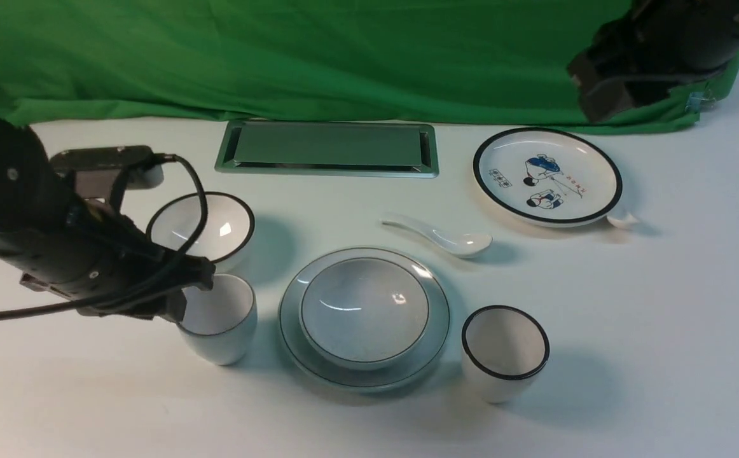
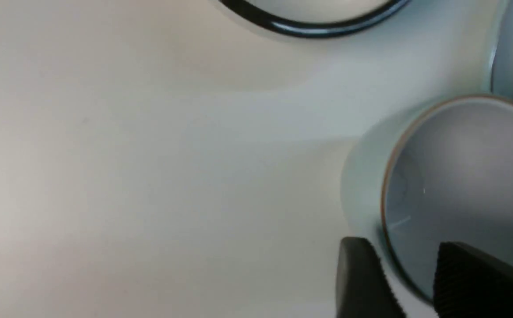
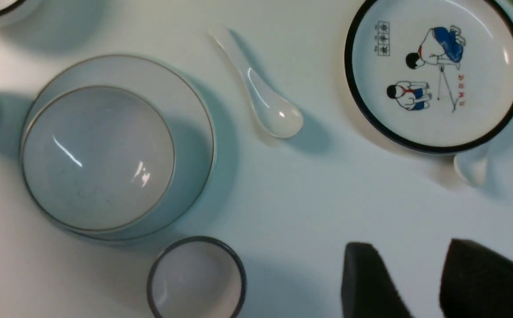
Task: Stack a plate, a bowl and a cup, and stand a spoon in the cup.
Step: Use the left arm to grab a blue teacup, then use the left arm to put the blue teacup into the blue rice bowl in the middle
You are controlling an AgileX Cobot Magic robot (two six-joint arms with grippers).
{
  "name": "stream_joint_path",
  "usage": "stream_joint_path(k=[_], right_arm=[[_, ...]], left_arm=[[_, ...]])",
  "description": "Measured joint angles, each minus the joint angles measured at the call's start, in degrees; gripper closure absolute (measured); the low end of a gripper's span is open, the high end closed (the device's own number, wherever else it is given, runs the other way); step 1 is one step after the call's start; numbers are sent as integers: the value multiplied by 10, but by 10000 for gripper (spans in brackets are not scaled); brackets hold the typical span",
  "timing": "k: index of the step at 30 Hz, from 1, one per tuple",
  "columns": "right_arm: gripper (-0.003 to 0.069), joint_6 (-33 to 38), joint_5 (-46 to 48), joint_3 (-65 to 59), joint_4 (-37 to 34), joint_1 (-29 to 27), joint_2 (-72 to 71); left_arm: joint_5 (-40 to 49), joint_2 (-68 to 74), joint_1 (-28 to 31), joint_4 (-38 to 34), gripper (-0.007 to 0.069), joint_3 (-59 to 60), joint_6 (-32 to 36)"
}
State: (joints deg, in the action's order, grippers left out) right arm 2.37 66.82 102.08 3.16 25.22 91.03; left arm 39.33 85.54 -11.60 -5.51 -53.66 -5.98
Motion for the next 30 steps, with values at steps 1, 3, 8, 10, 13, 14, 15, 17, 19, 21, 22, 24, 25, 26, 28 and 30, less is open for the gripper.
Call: stream_joint_path(k=[1,3,8,10,13,14,15,17,19,21,22,24,25,26,28,30], right_arm=[[373,0,0,-2,0,0,-3],[373,0,0,-5,0,0,-6],[373,0,0,-12,0,0,-6],[373,0,0,-12,0,0,-6],[373,0,0,-12,0,0,-6],[373,0,0,-12,0,0,-6],[373,0,0,-12,0,0,-6],[373,0,0,-12,0,0,-6],[374,0,0,-12,0,0,-6],[375,3,0,-12,0,0,-5],[375,8,0,-12,0,0,-3],[375,33,0,-12,0,0,3],[375,44,-1,-12,-1,0,9],[375,51,-1,-12,-1,0,14],[375,61,-11,-12,-1,0,30],[375,67,-27,-9,-5,0,53]], left_arm=[[-14,6,0,4,285,0,-8],[-25,11,0,6,229,0,-17],[-48,57,0,5,120,0,-35],[-48,72,0,2,136,0,-39],[-42,87,0,-13,240,0,-47],[-34,87,0,-24,367,0,-48],[-27,82,0,-27,473,0,-47],[-3,69,0,-24,564,-3,-45],[11,62,0,-24,580,-5,-45],[45,30,-1,-24,584,-30,-44],[51,22,-2,-28,584,-41,-40],[65,8,-10,-40,584,-71,-28],[72,6,-18,-46,584,-86,-28],[76,6,-27,-49,584,-108,-28],[84,23,-55,-55,584,-153,-28],[92,52,-81,-57,584,-197,-30]])
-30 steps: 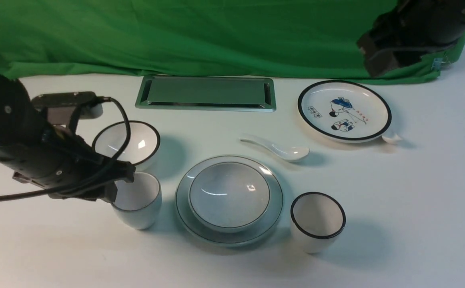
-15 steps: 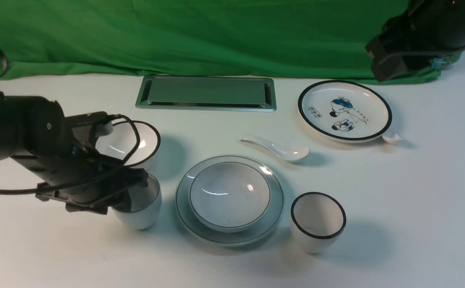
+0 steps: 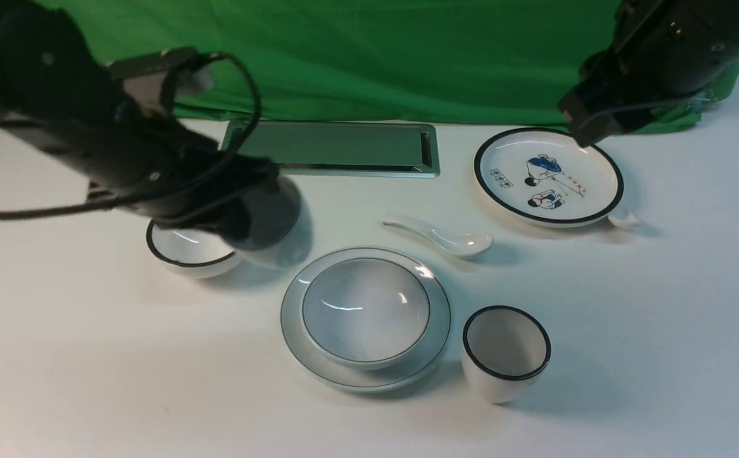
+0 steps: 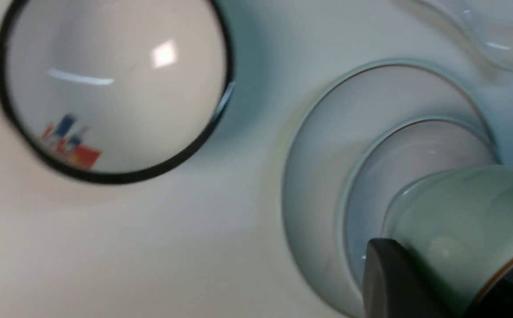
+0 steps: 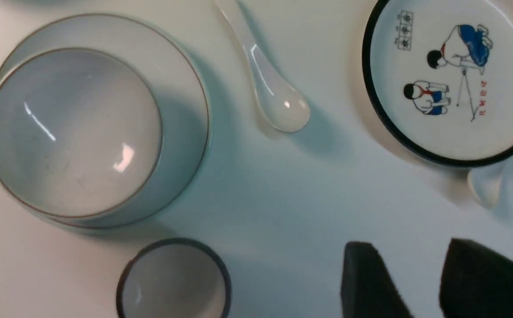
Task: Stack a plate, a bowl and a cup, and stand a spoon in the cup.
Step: Use the left arm to put the blue teacup into the blue rice bowl in the middle
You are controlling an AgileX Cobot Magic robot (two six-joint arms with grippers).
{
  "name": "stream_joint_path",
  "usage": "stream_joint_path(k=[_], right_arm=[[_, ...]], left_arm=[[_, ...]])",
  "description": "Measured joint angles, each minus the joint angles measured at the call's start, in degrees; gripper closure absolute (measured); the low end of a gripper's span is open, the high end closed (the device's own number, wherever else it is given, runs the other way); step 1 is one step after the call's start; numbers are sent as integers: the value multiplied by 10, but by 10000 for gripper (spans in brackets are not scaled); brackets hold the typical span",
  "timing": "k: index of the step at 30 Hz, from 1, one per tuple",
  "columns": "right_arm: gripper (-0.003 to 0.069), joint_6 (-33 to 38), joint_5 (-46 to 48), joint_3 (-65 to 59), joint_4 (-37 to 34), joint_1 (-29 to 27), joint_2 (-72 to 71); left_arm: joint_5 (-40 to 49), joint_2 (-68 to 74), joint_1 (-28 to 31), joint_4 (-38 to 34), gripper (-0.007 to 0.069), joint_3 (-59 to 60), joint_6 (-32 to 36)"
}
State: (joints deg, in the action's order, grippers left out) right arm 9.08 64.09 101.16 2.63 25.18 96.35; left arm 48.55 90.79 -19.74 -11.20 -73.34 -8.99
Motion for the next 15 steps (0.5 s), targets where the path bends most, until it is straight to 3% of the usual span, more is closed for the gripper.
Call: stream_joint_path(k=[7,15], right_arm=[[375,48,5,64,-62,0,115],[375,57,23,104,-69,0,183]], left_arm=[[59,153,-71,-4,584,-139,-2],[131,229,-81,28,584,-189,-28]])
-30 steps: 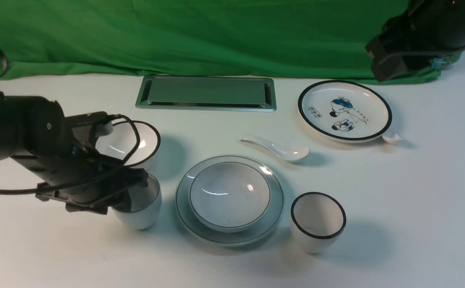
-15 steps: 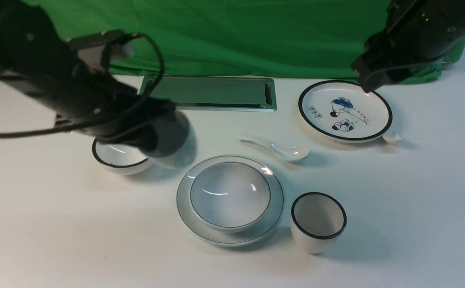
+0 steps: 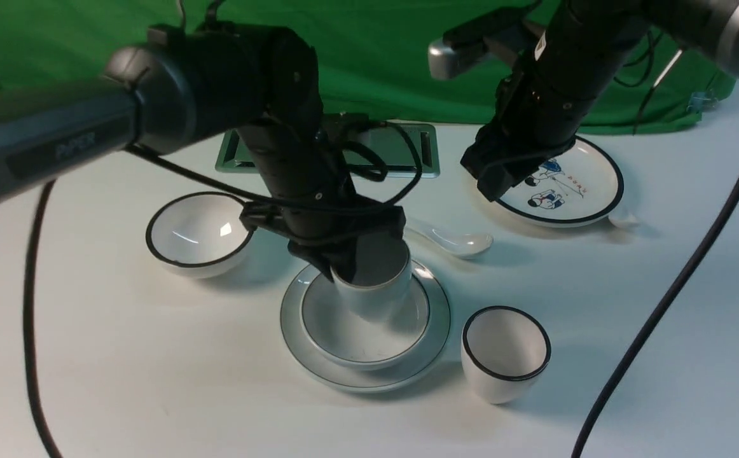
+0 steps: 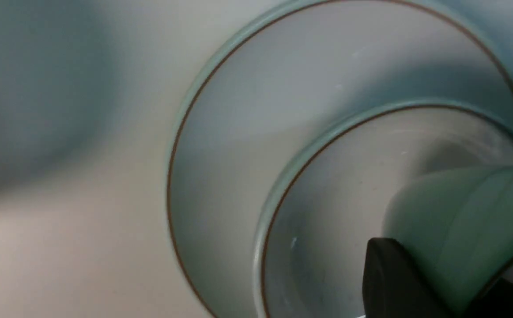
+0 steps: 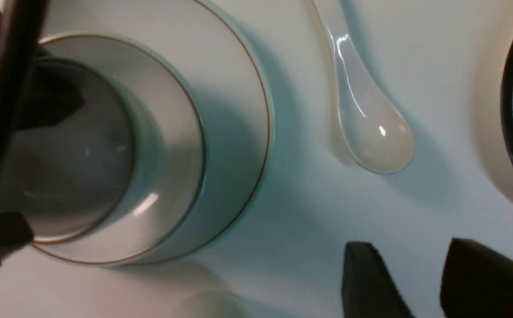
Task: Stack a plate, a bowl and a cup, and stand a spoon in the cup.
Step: Use the left arm to put the blue teacup into the blue rice bowl in the middle, then use the right arm to grab a blue soup spoon
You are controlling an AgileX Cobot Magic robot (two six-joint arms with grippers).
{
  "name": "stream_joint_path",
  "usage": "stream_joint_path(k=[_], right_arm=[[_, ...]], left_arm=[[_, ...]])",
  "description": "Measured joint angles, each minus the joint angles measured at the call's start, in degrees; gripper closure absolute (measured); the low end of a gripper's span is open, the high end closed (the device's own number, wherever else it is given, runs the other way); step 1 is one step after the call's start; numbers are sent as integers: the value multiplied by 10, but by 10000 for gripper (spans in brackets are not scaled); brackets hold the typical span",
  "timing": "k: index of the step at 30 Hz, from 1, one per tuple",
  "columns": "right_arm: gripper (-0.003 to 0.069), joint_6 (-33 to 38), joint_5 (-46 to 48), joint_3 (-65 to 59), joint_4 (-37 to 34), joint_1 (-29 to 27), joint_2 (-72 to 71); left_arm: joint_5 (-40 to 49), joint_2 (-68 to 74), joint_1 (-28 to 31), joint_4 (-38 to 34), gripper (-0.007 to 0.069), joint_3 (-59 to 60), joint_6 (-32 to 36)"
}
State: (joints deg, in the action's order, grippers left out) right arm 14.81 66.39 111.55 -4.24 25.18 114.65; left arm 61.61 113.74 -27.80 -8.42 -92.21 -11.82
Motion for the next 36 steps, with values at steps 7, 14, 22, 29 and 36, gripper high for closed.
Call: stream_joint_path(k=[7,14,22,29,36], right_arm=[[375,10,-13,7,-2,0,2],[347,40,-15,7,-24,-6,2],[158,85,-93,8,-60,-8,41],[130,101,-187,8,-61,-8,115],[129,112,-209,21,-61,-6,176]], left_arm=[[19,2,0,7,573,-3,-4],[12,7,0,2,408,-4,-4],[34,2,0,31,267,-37,-25],[74,-71,0,106,466,-102,-50],[81,-163,0,168,623,-108,-61]])
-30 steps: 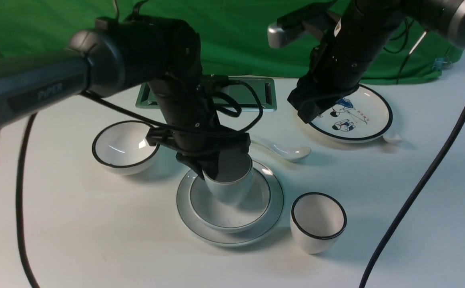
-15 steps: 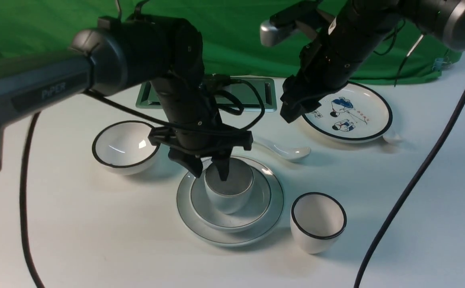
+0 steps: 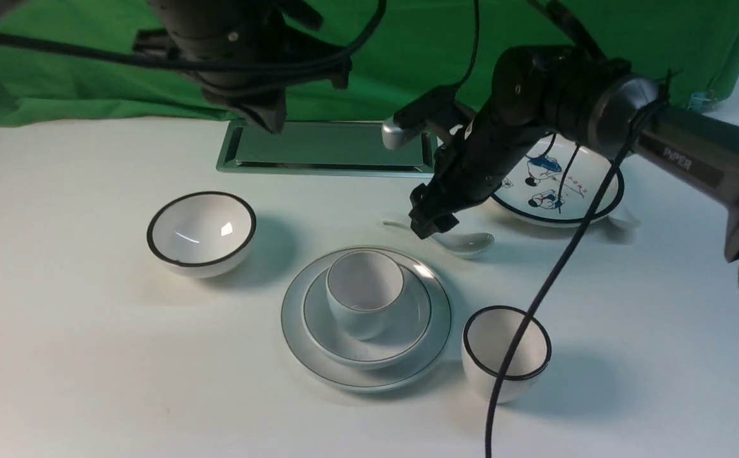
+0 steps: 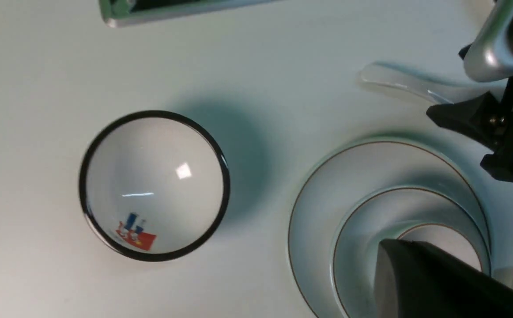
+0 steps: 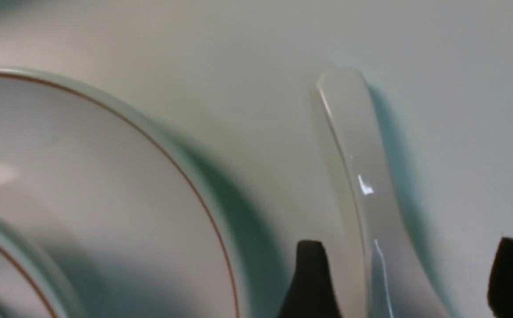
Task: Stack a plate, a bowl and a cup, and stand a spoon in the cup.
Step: Use the right arm to grab a blue soup spoon, then use the right arm to put the blue soup spoon into the blue teacup in the middle
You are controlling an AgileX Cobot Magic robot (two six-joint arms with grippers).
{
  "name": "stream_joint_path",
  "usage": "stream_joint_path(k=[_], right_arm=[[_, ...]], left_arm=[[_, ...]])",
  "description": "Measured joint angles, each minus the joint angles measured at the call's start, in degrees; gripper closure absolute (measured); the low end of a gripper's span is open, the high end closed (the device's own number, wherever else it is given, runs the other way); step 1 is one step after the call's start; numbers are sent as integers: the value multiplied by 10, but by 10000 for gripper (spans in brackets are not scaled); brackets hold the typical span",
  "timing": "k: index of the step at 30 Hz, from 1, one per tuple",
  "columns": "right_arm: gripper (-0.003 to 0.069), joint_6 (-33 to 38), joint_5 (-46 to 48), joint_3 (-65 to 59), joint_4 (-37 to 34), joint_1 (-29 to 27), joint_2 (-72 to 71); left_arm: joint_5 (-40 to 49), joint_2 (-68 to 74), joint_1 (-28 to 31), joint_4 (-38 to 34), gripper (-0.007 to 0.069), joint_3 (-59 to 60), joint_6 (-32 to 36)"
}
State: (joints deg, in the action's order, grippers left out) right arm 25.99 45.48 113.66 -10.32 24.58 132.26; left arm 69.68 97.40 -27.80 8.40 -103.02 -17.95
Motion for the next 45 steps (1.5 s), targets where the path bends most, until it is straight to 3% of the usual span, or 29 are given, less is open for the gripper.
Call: stream_joint_path(k=[10,12,15,16,18,25,30,33,38,41,42,43,45], right_arm=[[134,22,-59,15,-2,20,35],[165,29,-68,14,-3,20,47],[279,32,-79,15,-6,20,50],[390,32,-80,16,-7,20,50],[506,33,-72,24,-5,20,50],[492,-22,-19,69,3,18,-3],[492,-74,-12,64,-10,0,-151],[492,-75,-74,4,-37,-6,-244],[492,-25,-265,-200,-138,10,-376],[492,9,-481,-380,-180,68,-424],[492,11,-493,-388,-180,68,-425],[492,13,-596,-444,-185,103,-425],[492,13,-686,-493,-188,138,-418]], left_arm=[[3,-18,0,10,624,1,-4],[4,-18,0,10,624,1,-4],[4,-18,0,10,624,2,-4],[4,-18,0,10,624,3,-1],[4,-18,0,10,624,3,0],[5,-18,0,17,624,5,2],[3,-24,0,14,624,5,27],[-18,-47,0,25,624,20,29],[-81,-127,0,56,624,105,7],[-163,-212,0,87,624,217,-37],[-168,-217,0,89,624,223,-39],[-204,-253,0,102,624,273,-59],[-237,-291,0,114,624,323,-79]])
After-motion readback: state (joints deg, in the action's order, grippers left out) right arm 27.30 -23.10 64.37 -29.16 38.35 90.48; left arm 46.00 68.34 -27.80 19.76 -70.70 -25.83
